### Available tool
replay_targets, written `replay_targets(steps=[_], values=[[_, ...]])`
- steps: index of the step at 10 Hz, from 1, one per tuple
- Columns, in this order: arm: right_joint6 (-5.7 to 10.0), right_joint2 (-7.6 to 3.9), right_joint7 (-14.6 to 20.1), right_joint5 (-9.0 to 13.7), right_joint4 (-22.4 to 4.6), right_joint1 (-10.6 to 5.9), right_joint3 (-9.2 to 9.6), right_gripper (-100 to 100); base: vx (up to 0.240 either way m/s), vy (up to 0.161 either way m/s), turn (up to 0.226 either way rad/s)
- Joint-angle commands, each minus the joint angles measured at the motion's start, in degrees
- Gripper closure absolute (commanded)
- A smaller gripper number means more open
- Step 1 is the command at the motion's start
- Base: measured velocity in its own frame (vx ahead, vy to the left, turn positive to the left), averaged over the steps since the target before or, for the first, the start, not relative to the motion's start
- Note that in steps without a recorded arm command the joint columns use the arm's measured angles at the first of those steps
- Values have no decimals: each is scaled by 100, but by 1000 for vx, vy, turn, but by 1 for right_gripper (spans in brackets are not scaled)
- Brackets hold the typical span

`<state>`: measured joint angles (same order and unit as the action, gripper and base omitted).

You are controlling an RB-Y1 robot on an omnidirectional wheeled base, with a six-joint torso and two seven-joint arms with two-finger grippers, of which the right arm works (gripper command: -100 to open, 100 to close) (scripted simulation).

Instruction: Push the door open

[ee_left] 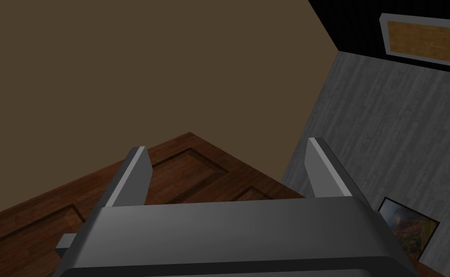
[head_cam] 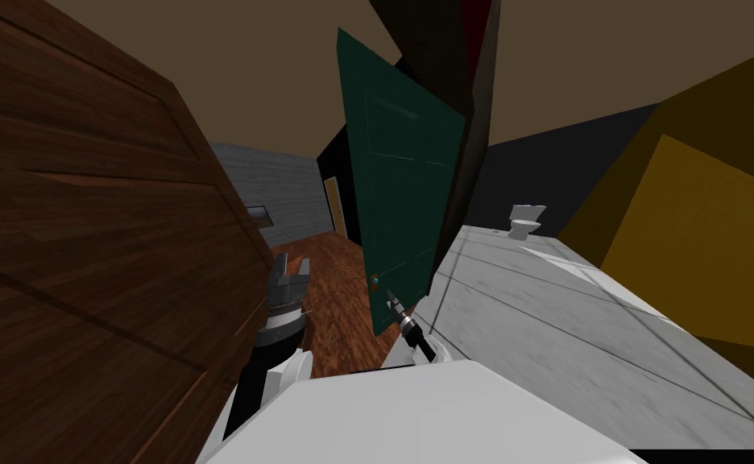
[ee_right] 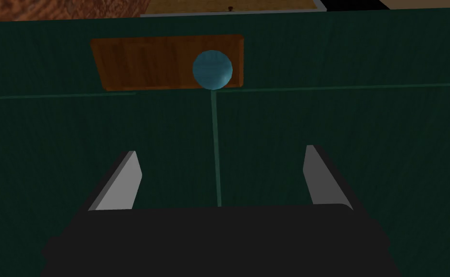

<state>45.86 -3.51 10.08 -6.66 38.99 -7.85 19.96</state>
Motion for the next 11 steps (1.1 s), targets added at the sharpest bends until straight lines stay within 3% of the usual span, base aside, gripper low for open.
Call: replay_targets(steps=[1, 9, 10, 11], values=[[20, -26, -24, 7, -14, 0, -20, -100, 57, 61, 34], [98, 32, -118, 35, -65, 3, -100, -100, 172, 85, 19], [98, 32, -118, 35, -65, 3, -100, 100, -13, -7, 10], [98, 32, -118, 35, -65, 3, -100, 100, -24, -16, 15]])
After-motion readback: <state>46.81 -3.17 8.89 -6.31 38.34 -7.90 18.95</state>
